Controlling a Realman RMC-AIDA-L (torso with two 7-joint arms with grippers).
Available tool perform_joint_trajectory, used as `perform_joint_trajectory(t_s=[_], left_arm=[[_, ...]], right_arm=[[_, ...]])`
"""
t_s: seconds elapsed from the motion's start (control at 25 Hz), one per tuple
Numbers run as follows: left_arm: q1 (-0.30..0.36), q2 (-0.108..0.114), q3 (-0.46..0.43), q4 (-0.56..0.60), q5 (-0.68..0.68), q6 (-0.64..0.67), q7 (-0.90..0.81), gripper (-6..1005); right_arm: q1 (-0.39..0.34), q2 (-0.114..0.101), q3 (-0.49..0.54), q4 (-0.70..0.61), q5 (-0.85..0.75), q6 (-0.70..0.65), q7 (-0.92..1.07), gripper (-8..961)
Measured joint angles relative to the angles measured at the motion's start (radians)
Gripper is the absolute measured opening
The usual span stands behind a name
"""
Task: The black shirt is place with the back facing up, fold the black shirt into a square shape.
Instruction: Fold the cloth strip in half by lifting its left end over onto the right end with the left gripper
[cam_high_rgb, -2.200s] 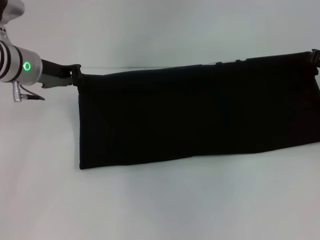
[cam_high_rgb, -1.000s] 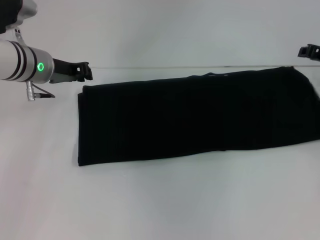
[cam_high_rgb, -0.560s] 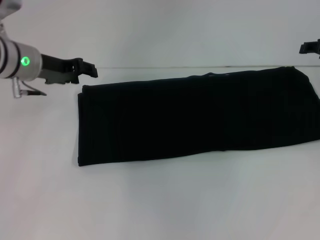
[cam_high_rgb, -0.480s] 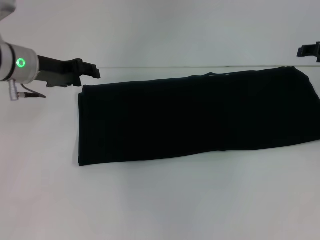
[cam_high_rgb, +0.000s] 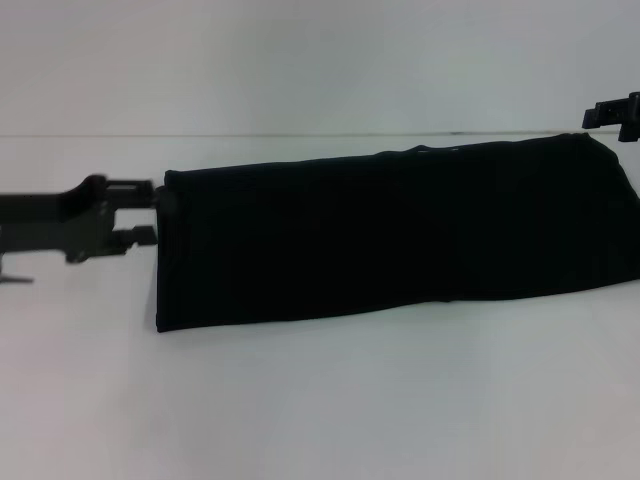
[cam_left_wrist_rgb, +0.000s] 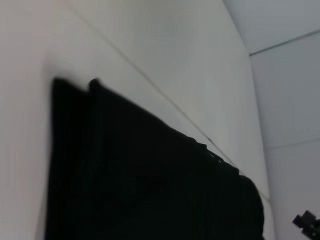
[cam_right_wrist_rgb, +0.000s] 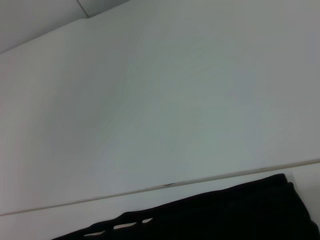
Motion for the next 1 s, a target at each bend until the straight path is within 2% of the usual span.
perform_joint_trajectory(t_s=[0.12, 0.24, 0.36, 0.8, 1.0], left_arm=[[0.052, -0.002, -0.045, -0.007, 0.001, 0.029, -0.024, 614], [0.090, -0.004, -0.055, -0.011, 0.002, 0.052, -0.057, 614], [0.110, -0.014, -0.053, -0.016, 0.002, 0.071, -0.069, 613], [0.149, -0.036, -0.057, -0.158, -0.006, -0.031, -0.076, 613], [0.151, -0.043, -0.059, -0.181, -0.008, -0.067, -0.091, 612]], right_arm=[[-0.001, -0.003, -0.001, 0.000, 0.000, -0.006, 0.001, 643], [-0.001, -0.006, 0.000, 0.000, 0.000, -0.013, 0.001, 643], [-0.001, -0.007, -0.003, -0.001, 0.000, -0.016, 0.001, 643], [-0.001, -0.012, -0.006, -0.002, 0.000, -0.018, 0.001, 642], [-0.001, -0.012, -0.004, -0.002, 0.000, -0.018, 0.001, 642]])
